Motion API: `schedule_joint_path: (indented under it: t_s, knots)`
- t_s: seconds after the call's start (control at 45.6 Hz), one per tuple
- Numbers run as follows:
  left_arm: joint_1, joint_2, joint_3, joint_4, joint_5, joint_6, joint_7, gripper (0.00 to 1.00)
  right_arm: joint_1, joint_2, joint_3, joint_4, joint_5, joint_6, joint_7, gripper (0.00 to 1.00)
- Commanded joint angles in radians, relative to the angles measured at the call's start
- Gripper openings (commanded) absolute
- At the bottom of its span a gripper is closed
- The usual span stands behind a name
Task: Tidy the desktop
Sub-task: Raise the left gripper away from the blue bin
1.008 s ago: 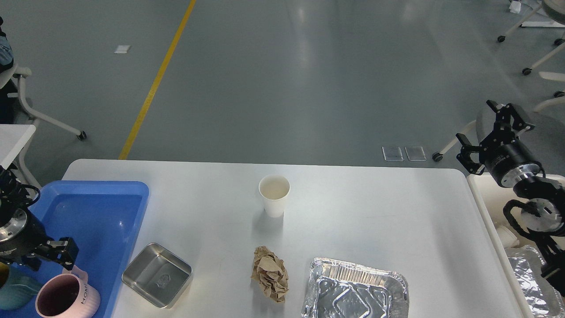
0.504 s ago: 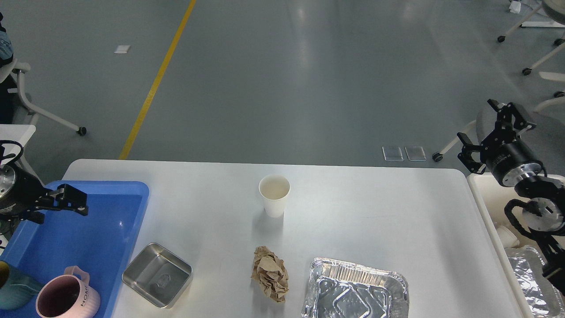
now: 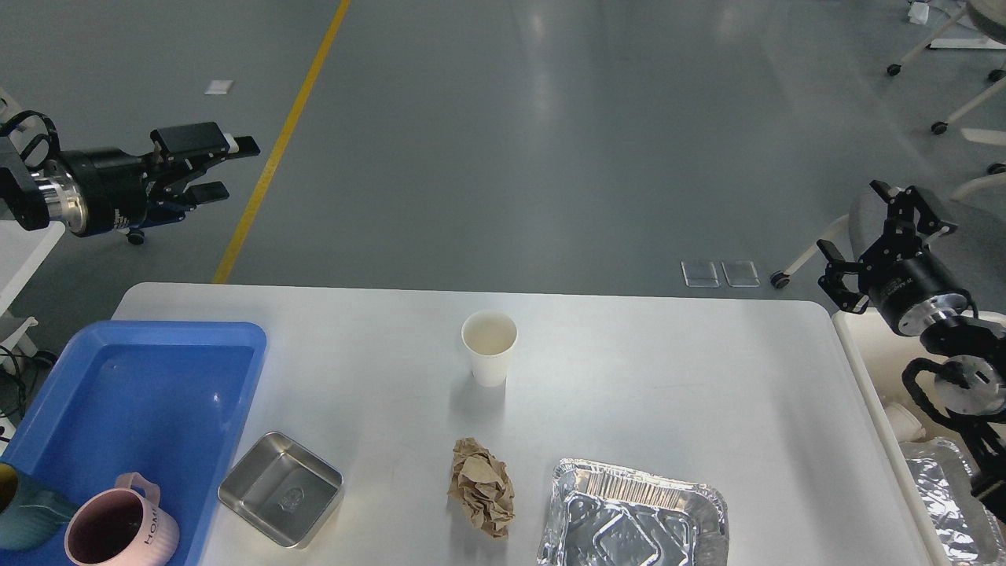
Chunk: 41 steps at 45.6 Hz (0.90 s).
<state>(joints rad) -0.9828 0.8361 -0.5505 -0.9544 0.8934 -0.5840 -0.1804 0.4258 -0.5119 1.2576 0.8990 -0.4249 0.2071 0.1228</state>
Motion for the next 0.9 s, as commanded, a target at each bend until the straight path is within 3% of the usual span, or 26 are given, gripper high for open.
schedule_joint_path:
  t_s: [0.0, 0.285, 0.504, 0.876]
  knots:
    - [0.021, -0.011, -0.037, -0.001, -0.002, 0.122, -0.03, 0.97, -0.001, -0.002, 0.0, 0.0, 0.0, 0.0, 0.0, 1.0]
    - [0.024, 0.054, -0.036, -0.024, -0.004, 0.108, -0.03, 0.97, -0.006, -0.002, 0.0, 0.0, 0.0, 0.0, 0.001, 1.0]
    - [0.024, 0.225, 0.026, -0.122, 0.01, -0.016, -0.027, 0.97, -0.007, -0.002, 0.0, 0.001, 0.0, 0.0, 0.0, 1.0]
    - [0.026, 0.658, 0.069, -0.5, 0.064, -0.172, -0.024, 0.97, -0.006, -0.002, 0.0, 0.001, 0.0, 0.0, 0.001, 1.0]
